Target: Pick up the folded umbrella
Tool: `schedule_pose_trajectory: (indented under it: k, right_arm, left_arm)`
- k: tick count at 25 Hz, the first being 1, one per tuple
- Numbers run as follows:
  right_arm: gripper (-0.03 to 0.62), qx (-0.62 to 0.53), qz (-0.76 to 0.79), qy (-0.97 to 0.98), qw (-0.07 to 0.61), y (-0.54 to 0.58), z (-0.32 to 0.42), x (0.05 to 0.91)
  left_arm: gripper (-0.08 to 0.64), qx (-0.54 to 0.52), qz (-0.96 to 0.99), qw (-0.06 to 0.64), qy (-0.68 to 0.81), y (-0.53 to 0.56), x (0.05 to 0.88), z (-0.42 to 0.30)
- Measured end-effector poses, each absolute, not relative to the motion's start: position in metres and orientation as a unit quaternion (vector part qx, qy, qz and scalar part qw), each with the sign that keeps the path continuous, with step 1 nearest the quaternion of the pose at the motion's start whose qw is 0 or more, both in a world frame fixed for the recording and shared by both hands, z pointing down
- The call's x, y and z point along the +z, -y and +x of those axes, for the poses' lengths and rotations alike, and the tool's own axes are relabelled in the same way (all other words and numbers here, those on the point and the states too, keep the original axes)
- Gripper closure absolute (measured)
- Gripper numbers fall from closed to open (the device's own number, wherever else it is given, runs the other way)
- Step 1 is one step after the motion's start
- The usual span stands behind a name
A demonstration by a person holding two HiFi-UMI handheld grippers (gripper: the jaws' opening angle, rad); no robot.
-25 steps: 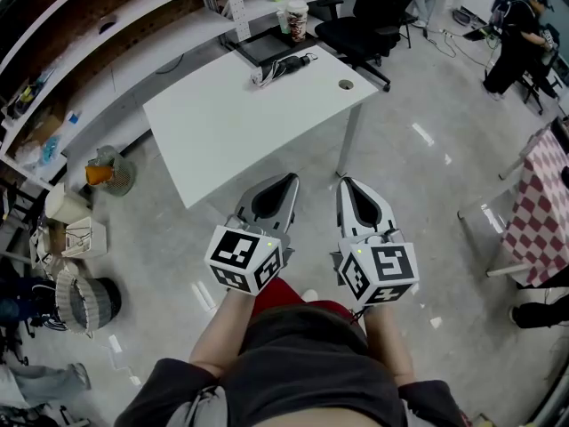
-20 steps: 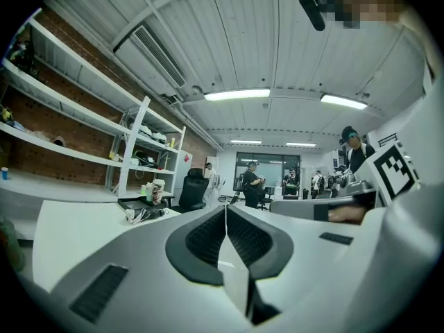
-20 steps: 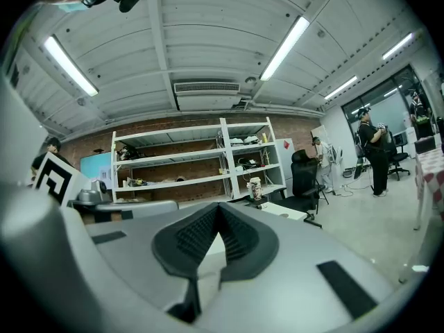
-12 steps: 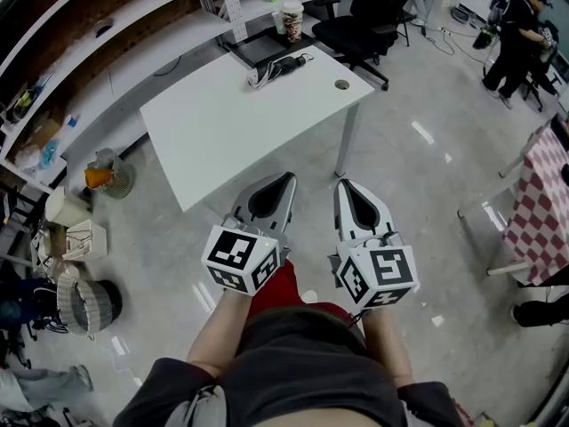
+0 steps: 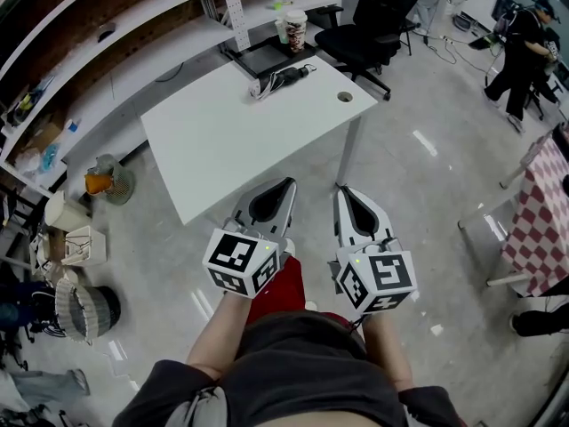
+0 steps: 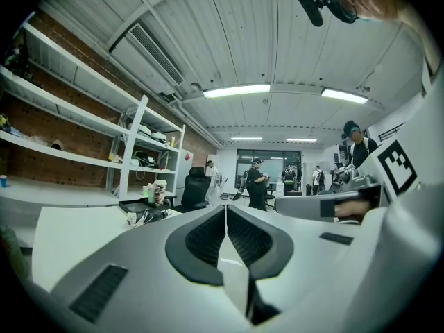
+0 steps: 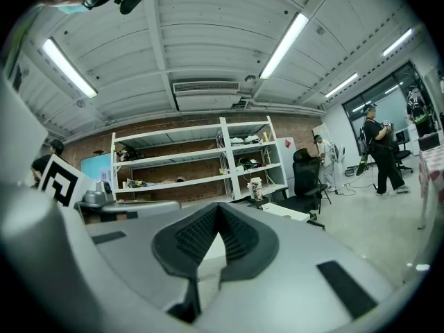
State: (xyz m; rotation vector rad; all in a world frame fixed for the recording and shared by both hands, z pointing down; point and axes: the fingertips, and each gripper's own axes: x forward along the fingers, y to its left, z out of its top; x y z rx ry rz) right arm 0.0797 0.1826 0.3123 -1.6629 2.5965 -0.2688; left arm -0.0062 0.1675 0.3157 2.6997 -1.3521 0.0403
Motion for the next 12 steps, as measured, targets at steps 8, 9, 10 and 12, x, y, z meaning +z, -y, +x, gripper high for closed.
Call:
schedule_pose_trajectory:
  k: [8,9,10,12]
  right_arm:
    - [0.574,-0.090,-0.550,-0.830,0.017,-0.145,0.089,0.319]
    - [0.574,-0.090,-0.550,-0.830,0.016,-0.139,0.089,0.319]
    - [0.574,-0.091,-0.550,-0.830,0.015,-0.132,0.088,0.320]
    - [0.574,-0.092,-0.551,-0.829,0.013,-0.118,0.088,0.323]
  left_arm:
    - [0.540,0.015,0.895,0.062,0.442,-0.123,0.321,-0.002]
    - [0.540,0.016,0.896,0.063,0.440,-0.116,0.322,-0.002]
    - [0.541,0.016,0.897,0.064,0.438,-0.109,0.323,-0.002]
    - [0.540,0.015,0.897,0.067,0.436,-0.094,0.324,-0.001]
